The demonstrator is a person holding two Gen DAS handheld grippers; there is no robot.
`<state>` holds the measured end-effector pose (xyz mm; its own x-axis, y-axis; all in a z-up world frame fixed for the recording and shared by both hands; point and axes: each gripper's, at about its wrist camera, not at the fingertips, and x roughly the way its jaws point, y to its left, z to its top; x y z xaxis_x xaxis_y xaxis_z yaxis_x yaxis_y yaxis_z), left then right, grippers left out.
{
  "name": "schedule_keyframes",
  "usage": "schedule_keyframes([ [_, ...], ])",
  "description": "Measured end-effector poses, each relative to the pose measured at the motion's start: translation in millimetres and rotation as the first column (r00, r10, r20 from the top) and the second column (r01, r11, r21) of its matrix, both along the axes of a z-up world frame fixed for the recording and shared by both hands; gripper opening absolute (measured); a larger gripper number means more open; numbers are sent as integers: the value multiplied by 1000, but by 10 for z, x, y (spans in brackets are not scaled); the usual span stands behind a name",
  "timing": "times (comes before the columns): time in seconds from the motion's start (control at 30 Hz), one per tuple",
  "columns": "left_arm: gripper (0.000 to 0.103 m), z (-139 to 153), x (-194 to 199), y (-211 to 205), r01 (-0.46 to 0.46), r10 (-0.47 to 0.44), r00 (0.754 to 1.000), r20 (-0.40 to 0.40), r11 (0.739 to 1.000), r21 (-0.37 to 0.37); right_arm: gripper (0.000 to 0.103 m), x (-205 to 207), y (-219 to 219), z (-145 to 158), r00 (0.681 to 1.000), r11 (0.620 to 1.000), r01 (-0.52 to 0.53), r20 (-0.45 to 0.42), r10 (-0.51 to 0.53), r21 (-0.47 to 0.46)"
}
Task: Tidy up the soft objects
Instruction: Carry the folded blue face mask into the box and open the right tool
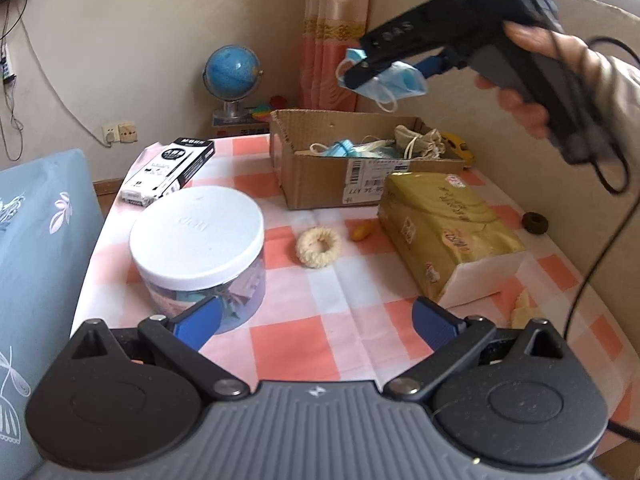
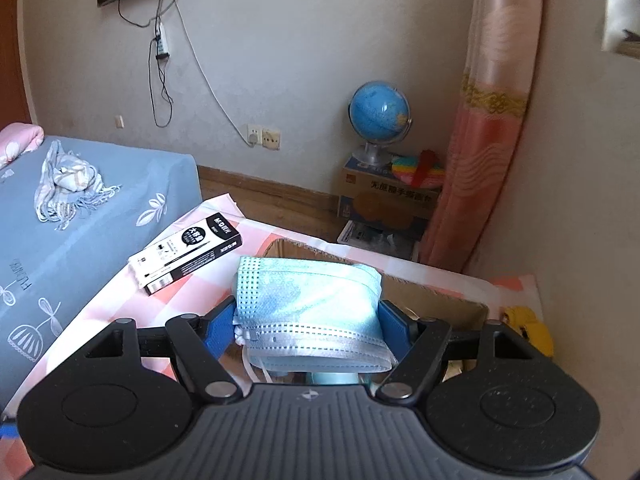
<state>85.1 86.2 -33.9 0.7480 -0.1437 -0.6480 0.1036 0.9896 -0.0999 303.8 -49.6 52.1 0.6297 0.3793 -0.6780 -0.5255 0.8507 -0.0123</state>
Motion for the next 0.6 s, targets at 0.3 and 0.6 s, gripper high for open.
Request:
schedule_keyframes([
  [0.3, 101, -38, -9, 18, -15, 14, 1000, -19, 1000, -13, 78, 428, 293, -227, 998, 999, 1, -68, -4, -37],
  [0.6, 101, -28, -59, -26, -5, 5, 1000, -22, 1000, -10, 103, 467, 288, -233, 998, 999, 35, -50, -35, -4],
])
